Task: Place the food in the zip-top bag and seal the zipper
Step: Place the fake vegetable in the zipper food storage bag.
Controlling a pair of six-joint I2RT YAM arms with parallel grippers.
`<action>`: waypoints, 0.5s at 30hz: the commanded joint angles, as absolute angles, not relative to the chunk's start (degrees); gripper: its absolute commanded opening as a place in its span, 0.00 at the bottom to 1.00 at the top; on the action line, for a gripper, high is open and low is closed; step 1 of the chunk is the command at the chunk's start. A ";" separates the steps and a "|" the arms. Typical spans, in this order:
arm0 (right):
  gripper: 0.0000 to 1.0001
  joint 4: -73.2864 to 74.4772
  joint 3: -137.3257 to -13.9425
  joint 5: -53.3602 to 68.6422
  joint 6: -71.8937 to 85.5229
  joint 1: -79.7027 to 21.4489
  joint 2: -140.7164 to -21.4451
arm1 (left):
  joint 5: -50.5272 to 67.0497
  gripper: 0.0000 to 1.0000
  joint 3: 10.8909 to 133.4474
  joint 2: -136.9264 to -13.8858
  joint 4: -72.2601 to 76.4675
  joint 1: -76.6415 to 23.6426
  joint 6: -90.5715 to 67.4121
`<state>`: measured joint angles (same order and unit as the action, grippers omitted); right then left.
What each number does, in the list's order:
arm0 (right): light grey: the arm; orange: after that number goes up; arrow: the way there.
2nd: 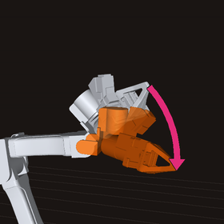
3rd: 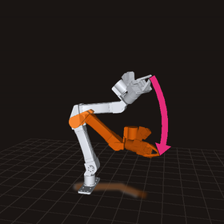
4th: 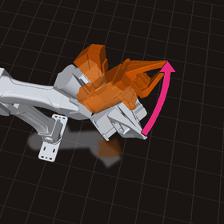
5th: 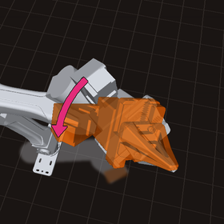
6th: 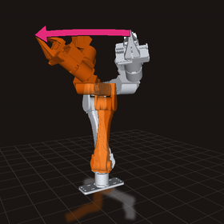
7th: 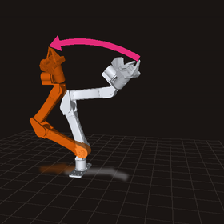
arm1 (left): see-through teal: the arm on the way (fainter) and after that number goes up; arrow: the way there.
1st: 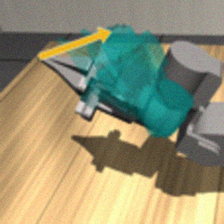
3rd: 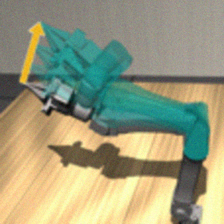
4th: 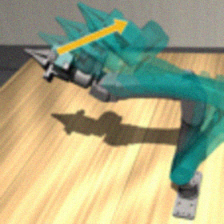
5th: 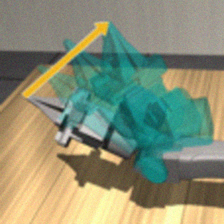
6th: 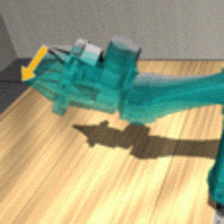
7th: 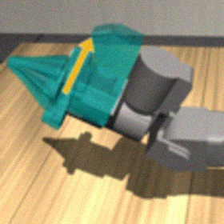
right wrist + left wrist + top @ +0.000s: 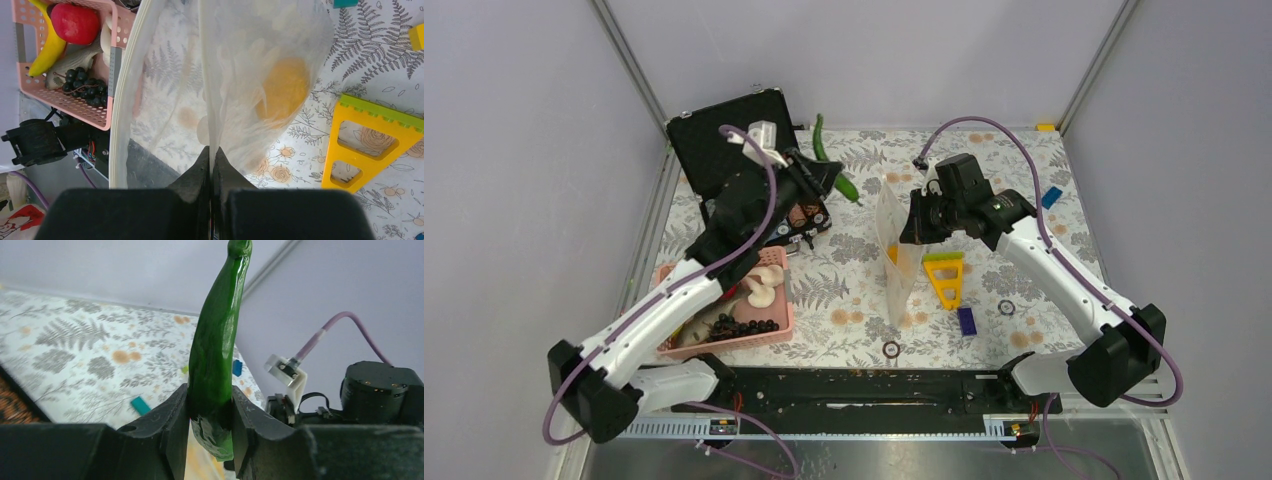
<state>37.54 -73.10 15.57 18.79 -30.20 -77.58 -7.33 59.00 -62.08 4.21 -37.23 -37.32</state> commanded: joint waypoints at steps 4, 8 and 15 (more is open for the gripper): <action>0.00 35.78 -73.13 16.78 17.58 -29.79 -74.73 | 0.29 0.00 67.86 -73.07 11.29 -42.43 -32.22; 0.00 35.78 -72.97 15.94 18.00 -29.77 -74.11 | -4.15 0.00 68.90 -76.91 9.91 -44.65 -31.28; 0.00 35.86 -72.99 13.69 18.31 -29.79 -73.96 | -3.69 0.00 66.31 -78.74 9.53 -46.77 -30.82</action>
<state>36.93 -72.97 15.59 18.63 -30.20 -75.37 -3.33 66.06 -79.26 6.44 -45.76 -32.51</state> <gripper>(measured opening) 0.017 0.314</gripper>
